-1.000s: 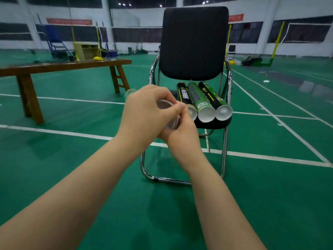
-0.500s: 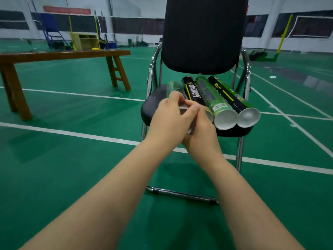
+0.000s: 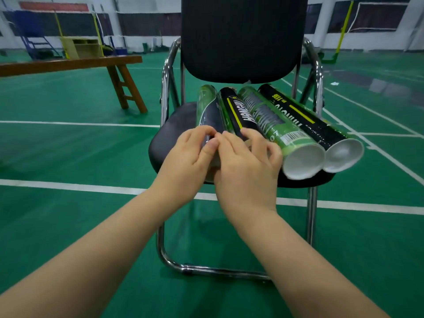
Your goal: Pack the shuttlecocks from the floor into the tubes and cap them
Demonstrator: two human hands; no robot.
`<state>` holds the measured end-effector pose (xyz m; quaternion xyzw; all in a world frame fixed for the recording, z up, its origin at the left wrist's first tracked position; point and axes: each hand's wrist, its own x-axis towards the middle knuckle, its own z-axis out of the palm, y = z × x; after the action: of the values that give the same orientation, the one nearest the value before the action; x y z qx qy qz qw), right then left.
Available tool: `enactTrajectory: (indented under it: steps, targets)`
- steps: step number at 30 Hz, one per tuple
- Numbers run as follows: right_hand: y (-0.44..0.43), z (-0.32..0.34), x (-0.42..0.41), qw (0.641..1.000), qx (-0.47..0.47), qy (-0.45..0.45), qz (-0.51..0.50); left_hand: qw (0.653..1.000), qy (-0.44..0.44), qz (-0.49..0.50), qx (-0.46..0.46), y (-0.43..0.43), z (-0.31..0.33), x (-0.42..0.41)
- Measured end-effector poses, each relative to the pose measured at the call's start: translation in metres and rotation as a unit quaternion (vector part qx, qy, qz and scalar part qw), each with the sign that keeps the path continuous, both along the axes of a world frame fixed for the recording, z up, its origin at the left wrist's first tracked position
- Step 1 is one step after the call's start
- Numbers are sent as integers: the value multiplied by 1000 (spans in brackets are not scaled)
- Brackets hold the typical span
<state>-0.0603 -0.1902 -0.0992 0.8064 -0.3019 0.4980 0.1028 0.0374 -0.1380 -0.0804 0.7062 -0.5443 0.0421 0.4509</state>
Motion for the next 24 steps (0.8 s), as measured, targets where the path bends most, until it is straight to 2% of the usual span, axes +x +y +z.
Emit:
enactTrajectory:
  steps: [5,8,12,17,20,21,24]
  targets:
    - [-7,4,7,997,22,71,-37,997,-71,12,-14,-6,-9,9]
    - [-9,6,7,995,38,84,-48,991,-118,58,-15,-7,-7,12]
    - [-16,20,3,996,44,57,-54,988,-122,86,-24,-17,8,7]
    - [-22,19,-1,984,93,133,-77,988,-123,84,29,-26,7,1]
    - [-13,26,-3,964,160,193,-84,987,-104,56,113,-21,12,-3]
    - [-10,34,-2,951,197,224,-80,984,-93,41,147,-19,19,-4]
    - [-6,78,-7,905,310,284,-61,972,-131,13,195,-10,54,1]
